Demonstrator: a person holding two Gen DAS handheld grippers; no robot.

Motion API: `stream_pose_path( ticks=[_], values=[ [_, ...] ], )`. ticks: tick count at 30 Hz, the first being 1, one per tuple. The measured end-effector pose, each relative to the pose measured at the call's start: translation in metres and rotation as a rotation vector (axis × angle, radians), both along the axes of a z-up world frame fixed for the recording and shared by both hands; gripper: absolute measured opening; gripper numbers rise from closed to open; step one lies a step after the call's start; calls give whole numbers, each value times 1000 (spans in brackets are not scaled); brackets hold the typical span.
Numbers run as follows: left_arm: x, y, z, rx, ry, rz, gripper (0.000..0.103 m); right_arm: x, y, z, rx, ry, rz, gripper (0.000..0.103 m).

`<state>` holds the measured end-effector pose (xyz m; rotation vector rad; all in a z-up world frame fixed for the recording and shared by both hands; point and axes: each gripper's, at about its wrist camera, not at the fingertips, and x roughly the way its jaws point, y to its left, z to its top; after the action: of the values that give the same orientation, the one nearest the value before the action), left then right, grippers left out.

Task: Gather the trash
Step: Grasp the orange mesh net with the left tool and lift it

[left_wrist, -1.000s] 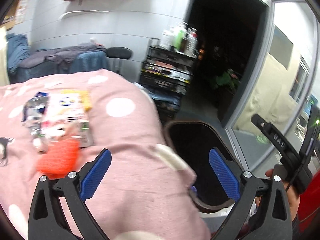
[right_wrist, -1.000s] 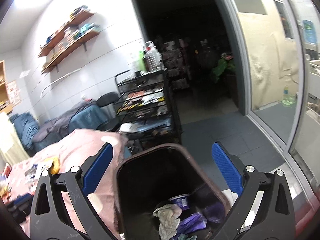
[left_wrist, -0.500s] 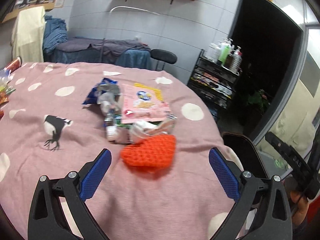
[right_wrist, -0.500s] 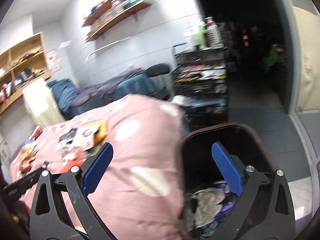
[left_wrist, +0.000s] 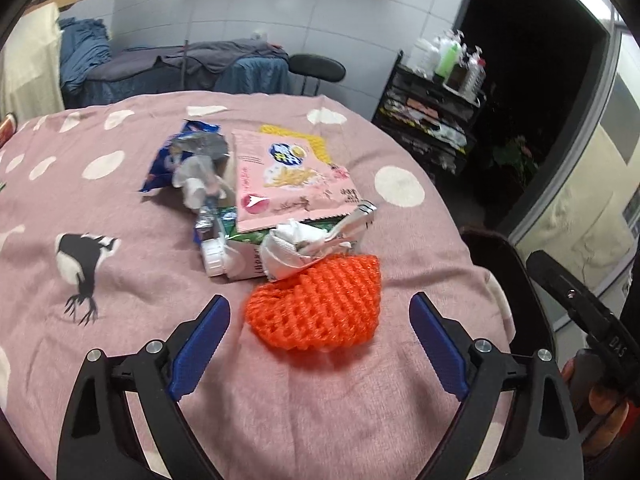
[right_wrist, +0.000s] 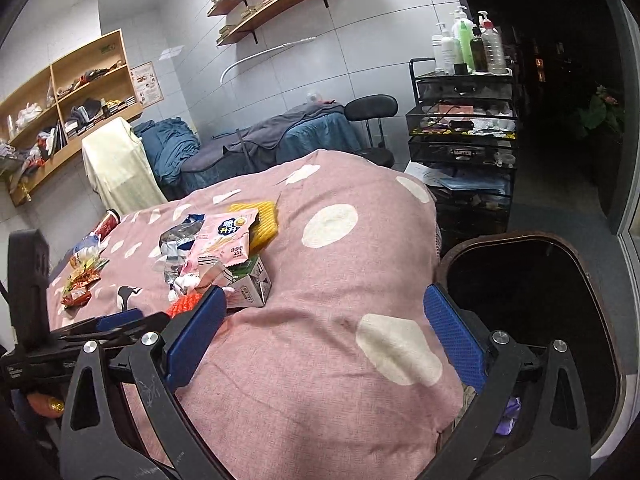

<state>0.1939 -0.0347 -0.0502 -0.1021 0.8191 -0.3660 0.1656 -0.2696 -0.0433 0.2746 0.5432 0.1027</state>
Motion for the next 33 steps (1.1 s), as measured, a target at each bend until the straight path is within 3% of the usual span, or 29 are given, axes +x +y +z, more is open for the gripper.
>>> stream_pose_path(
  ticks=[3,7,10,15,20,27,33],
  values=[
    [14,-7,-7,32,39,-19,84,3,3,1,-8,0,7,98],
    [20,-11,-17,48,91,-50,44,7,7,3,-15,1,19,98],
    [14,-3,-15,21,71,-30,30,11,10,3,-18,5,36,98],
    [-8,20,-3,-41,-10,39,26,23,24,2,-24,19,95,98],
    [-29,42,-1,-98,-14,76,25,35,42,0,-25,43,164,98],
    [-49,74,-1,-112,-35,188,25,49,86,-4,-66,84,293,98],
    [-54,91,0,-120,-46,238,25,71,128,-14,-154,185,402,98]
  ],
)
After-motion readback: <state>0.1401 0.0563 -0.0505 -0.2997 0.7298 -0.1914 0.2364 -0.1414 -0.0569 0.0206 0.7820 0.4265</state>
